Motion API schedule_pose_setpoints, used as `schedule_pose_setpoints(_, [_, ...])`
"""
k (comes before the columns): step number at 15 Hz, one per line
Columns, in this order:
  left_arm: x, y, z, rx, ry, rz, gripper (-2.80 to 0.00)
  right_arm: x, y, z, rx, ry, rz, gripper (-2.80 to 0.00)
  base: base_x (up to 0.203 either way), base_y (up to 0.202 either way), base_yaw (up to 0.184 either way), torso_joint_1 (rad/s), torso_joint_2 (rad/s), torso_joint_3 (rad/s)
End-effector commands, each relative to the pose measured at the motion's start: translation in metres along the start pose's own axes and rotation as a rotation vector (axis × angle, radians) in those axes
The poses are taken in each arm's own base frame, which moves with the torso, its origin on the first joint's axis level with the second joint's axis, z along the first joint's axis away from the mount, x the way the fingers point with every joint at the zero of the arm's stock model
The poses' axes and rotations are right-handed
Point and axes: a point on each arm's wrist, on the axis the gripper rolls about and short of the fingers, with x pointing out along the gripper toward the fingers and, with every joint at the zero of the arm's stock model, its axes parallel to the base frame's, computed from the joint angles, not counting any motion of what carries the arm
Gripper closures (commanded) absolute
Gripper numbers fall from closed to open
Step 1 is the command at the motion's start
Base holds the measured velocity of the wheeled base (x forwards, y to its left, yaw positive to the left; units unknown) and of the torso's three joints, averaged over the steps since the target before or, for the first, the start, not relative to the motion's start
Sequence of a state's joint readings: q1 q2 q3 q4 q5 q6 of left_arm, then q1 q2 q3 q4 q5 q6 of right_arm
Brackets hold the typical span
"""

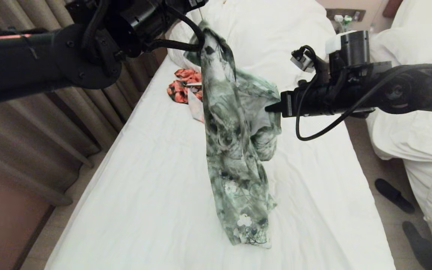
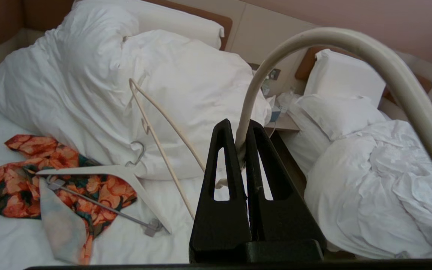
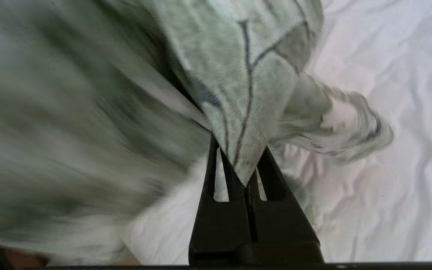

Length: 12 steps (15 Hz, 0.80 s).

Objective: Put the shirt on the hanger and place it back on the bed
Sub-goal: Take the clothes hanger out of the clothes

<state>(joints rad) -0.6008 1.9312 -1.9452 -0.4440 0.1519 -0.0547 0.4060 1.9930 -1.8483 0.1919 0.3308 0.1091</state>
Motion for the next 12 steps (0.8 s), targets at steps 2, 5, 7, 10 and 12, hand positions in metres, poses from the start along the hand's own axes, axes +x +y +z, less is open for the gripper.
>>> schedule_pose_setpoints(2, [0.001, -0.001, -0.007, -0.002, 0.016, 0.001, 0.0, 0.004, 0.0, -0.002, 0.004, 0.005, -0.012, 0.0, 0.0, 0.0, 0.0, 0.0, 0.0, 0.0])
schedule_pose_setpoints(5, [0.0, 0.0, -0.013, 0.002, 0.038, 0.016, 0.0, -0.003, 0.003, 0.0, 0.007, 0.009, -0.017, 0.0, 0.0, 0.0, 0.0, 0.0, 0.0, 0.0])
schedule_pose_setpoints(7, [-0.002, 0.002, -0.015, 0.006, 0.051, 0.02, 0.0, -0.008, 0.004, -0.005, 0.026, 0.07, -0.061, 0.0, 0.0, 0.0, 0.0, 0.0, 0.0, 0.0])
schedule_pose_setpoints(10, [-0.001, 0.004, -0.019, 0.012, 0.066, 0.039, 0.0, -0.011, 0.004, -0.008, 0.032, 0.092, -0.097, 0.0, 0.0, 0.0, 0.0, 0.0, 0.0, 0.0])
schedule_pose_setpoints(12, [0.0, 0.013, -0.026, 0.027, 0.095, 0.06, 0.0, -0.015, 0.006, -0.009, 0.03, 0.094, -0.119, 0.0, 0.0, 0.0, 0.0, 0.0, 0.0, 0.0])
